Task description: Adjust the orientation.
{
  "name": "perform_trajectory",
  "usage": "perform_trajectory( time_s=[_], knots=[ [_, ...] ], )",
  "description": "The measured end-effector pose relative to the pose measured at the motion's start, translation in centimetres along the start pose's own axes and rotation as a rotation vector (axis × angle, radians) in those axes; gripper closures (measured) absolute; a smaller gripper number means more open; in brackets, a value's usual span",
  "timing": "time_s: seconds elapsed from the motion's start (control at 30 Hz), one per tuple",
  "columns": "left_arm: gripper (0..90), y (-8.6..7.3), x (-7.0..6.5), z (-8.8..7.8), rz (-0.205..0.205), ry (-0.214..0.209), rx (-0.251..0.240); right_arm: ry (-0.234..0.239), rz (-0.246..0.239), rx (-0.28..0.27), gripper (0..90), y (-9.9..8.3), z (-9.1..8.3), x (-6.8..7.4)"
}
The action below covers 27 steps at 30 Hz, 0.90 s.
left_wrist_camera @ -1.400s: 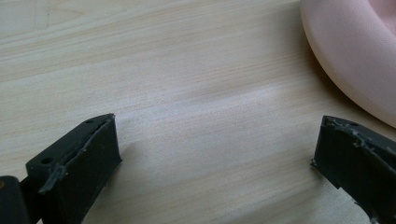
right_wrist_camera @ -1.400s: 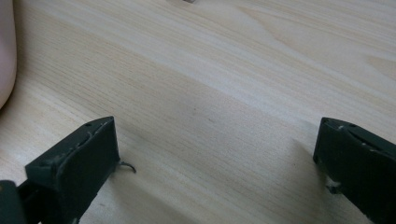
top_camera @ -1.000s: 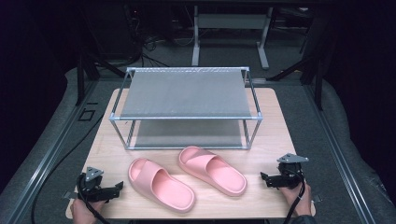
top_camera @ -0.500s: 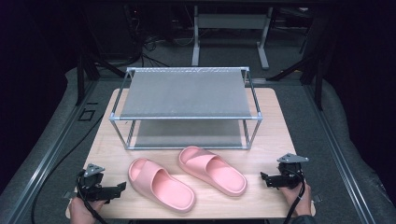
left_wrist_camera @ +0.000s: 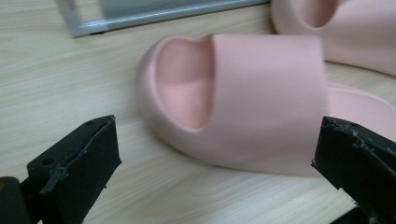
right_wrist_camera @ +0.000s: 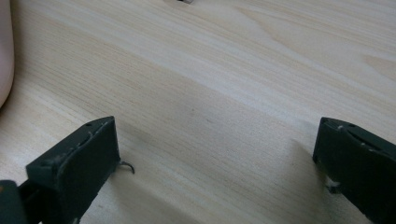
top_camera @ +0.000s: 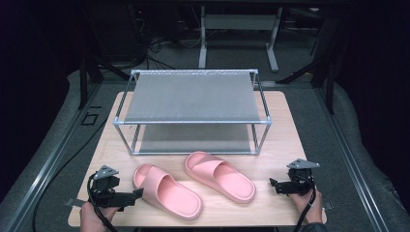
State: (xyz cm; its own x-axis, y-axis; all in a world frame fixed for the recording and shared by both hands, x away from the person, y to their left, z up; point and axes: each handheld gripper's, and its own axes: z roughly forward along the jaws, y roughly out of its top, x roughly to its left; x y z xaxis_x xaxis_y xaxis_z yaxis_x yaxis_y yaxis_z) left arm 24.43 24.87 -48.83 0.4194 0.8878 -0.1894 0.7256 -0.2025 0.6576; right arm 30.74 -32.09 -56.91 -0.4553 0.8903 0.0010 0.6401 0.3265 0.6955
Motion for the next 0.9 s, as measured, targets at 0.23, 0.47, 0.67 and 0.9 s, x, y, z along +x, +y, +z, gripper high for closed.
perform_trajectory(
  time_s=[0.23,0.47,0.67,0.9],
  knots=[
    [0.0,0.8,-2.4,2.0,0.052,-0.04,0.056,-0.001,0.002,-0.006,0.0,0.0,0.0,0.0],
    [0.4,0.8,-3.1,3.7,0.062,-0.033,0.089,-0.001,0.001,-0.005,0.1,0.0,0.0,0.0],
    [10.0,0.7,-2.9,4.5,0.069,0.012,0.104,-0.001,0.0,-0.005,0.1,0.0,0.0,0.0],
    [14.7,0.9,-2.6,4.8,0.077,0.013,0.094,-0.002,0.002,-0.006,0.2,0.0,0.0,0.0]
  ],
)
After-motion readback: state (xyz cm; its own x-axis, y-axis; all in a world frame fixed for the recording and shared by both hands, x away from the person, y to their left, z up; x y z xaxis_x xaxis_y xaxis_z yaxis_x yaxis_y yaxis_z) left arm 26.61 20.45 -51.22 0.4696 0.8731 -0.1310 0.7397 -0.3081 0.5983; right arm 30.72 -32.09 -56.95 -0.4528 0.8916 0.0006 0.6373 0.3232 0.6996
